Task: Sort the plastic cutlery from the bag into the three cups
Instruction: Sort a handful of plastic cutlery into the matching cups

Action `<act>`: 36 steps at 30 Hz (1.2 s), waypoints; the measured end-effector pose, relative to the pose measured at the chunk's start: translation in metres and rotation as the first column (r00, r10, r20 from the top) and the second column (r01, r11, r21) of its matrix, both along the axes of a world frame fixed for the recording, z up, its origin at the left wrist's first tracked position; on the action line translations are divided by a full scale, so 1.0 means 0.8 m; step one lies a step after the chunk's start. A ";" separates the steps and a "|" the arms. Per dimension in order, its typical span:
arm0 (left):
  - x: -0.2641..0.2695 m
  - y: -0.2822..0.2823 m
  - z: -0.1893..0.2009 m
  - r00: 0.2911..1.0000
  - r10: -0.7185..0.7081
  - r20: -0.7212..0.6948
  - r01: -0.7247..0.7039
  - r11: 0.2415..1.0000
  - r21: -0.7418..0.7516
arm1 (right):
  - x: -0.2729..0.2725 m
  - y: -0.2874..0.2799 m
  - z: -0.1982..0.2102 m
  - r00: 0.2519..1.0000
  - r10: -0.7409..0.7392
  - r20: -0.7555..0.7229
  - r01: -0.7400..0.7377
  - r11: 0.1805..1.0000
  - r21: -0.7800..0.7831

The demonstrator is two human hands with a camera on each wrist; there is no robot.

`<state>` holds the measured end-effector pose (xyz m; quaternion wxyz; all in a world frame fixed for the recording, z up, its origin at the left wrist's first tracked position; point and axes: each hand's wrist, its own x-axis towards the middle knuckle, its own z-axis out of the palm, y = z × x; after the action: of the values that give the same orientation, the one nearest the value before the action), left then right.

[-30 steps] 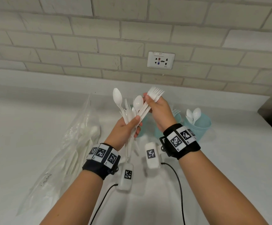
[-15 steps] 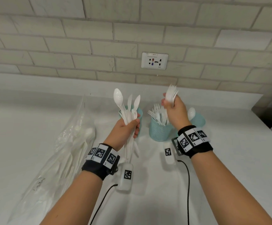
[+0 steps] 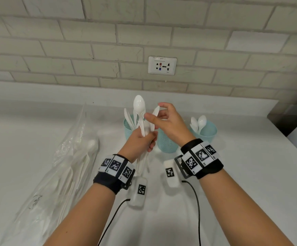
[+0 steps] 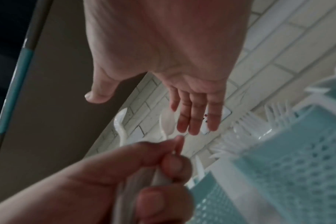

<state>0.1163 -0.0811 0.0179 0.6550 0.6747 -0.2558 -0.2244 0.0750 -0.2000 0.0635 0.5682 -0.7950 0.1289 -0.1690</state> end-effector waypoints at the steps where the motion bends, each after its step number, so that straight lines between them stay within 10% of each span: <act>1: -0.001 -0.002 0.001 1.000 0.003 0.015 -0.003 1.000 0.016 | 0.001 0.003 0.000 1.000 -0.005 -0.004 0.005 0.998 0.064; 15: -0.007 -0.012 0.003 0.999 0.016 -0.043 -0.016 1.000 0.000 | -0.002 0.007 0.008 0.976 -0.036 0.215 -0.053 0.918 0.392; 22: -0.009 -0.019 -0.001 0.994 0.019 -0.107 -0.020 1.000 -0.008 | -0.013 -0.038 0.037 0.875 -0.300 0.381 0.106 0.885 0.454; 28: -0.008 -0.029 -0.003 0.995 0.037 -0.095 -0.038 0.999 -0.003 | -0.031 -0.109 0.045 0.777 -0.384 0.498 0.321 0.923 0.211; 36: -0.009 -0.043 -0.001 0.993 0.011 -0.120 -0.021 0.996 -0.084 | -0.034 -0.150 -0.022 0.880 -0.376 0.290 0.410 0.910 -0.066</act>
<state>0.1094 -0.1154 0.0173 0.6990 0.6335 -0.2203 -0.2481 0.0475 -0.3199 0.0455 0.4833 -0.7556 0.1979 -0.3955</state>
